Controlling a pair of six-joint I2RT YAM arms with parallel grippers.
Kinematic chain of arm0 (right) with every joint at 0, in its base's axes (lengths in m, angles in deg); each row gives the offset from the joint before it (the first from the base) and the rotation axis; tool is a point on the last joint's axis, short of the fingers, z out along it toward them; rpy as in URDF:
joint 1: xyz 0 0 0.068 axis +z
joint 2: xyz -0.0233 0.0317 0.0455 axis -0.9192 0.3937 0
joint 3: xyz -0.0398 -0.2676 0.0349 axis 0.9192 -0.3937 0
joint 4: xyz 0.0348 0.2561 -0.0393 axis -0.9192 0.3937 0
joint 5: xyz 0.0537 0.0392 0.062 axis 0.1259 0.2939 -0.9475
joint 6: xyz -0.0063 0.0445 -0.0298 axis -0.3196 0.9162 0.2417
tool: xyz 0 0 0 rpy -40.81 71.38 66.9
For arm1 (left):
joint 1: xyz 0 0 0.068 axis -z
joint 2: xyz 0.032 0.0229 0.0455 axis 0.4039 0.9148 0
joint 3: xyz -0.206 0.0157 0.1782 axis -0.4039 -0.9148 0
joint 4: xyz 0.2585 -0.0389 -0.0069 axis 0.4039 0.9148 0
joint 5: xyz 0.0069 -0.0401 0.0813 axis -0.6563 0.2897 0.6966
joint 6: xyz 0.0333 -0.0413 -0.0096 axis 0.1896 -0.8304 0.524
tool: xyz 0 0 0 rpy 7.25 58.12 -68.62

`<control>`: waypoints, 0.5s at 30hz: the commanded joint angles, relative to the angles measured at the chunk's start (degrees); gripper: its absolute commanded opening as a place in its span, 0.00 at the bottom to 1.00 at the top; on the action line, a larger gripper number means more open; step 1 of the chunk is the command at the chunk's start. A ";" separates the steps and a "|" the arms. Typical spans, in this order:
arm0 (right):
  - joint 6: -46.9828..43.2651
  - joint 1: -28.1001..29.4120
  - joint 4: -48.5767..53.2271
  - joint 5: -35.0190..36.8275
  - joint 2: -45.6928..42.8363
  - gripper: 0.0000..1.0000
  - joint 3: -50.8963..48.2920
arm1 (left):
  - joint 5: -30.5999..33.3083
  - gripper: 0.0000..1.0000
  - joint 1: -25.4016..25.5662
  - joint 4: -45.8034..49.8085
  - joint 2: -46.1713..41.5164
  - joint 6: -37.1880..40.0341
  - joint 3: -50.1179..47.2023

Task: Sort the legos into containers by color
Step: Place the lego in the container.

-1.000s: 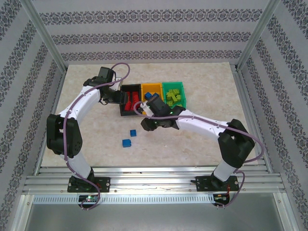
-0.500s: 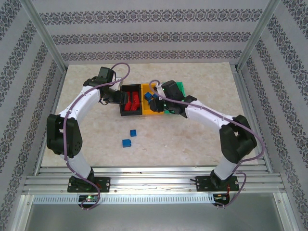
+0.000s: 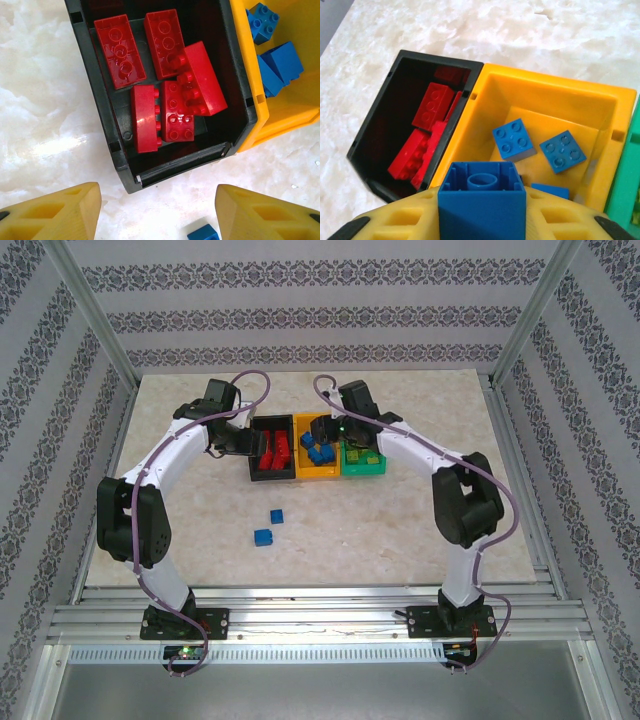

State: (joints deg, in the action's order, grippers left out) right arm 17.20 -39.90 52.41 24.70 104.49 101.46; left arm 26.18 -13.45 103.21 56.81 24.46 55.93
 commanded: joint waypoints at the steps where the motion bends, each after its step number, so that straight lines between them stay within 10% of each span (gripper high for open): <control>1: -1.27 -1.10 1.87 -0.36 3.09 0.39 4.17 | -0.14 0.62 -0.44 1.91 -0.08 1.08 0.36; 15: -4.35 -1.17 4.28 1.02 3.56 0.56 5.68 | 0.35 0.62 -0.47 1.99 -0.22 1.17 0.42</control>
State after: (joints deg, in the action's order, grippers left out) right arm 13.51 -41.19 56.57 26.01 111.83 109.62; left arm 26.42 -13.45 103.34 56.81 24.46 55.93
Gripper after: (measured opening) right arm 0.555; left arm 0.621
